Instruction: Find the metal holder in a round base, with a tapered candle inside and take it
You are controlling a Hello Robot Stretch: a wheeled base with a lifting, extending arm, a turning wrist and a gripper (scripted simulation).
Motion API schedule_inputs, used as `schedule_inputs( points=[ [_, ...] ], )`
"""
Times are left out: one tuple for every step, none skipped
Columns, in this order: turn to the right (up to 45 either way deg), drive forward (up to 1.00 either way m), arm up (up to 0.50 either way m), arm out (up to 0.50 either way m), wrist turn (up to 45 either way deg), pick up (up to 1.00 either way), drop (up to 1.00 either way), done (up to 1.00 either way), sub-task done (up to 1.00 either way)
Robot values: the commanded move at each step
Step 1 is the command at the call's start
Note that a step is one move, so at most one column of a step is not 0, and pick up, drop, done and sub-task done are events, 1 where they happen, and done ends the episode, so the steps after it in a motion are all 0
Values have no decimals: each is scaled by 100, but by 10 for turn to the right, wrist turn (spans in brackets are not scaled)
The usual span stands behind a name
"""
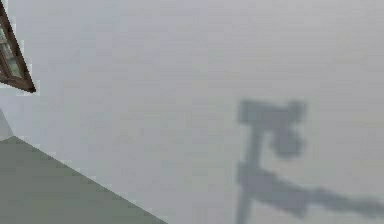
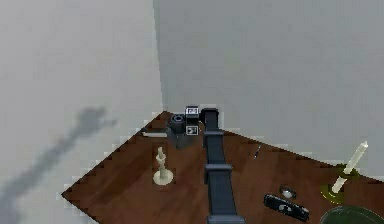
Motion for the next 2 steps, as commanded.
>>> schedule_inputs(
  points=[
    [0, 0, -30, 0, 0, 0, 0, 0, 0],
    [0, 0, 0, 0, 0, 100, 0, 0, 0]
  ],
)
